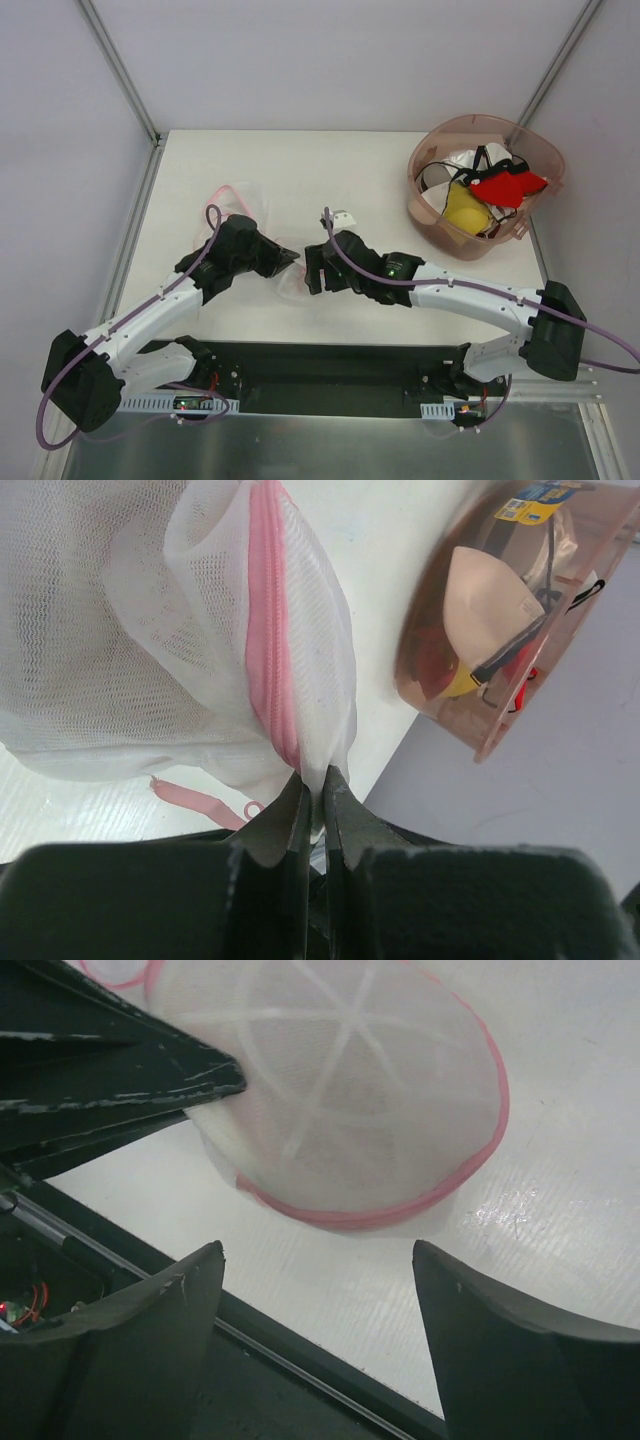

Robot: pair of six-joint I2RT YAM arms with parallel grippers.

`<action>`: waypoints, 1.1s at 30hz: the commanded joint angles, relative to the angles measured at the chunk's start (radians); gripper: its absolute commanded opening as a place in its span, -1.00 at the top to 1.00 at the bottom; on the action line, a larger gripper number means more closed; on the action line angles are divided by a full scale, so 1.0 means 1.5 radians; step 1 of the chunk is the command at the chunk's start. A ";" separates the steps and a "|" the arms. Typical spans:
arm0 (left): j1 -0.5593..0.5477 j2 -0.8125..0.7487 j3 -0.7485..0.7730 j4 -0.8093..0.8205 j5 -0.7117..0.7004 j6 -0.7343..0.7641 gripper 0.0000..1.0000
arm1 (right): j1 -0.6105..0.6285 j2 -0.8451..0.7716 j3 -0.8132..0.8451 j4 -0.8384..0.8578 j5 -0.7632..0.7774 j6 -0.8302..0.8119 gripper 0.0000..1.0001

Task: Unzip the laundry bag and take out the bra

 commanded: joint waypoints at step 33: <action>-0.005 -0.027 0.006 -0.017 -0.032 -0.037 1.00 | -0.203 -0.269 -0.345 0.361 -0.144 0.349 -0.56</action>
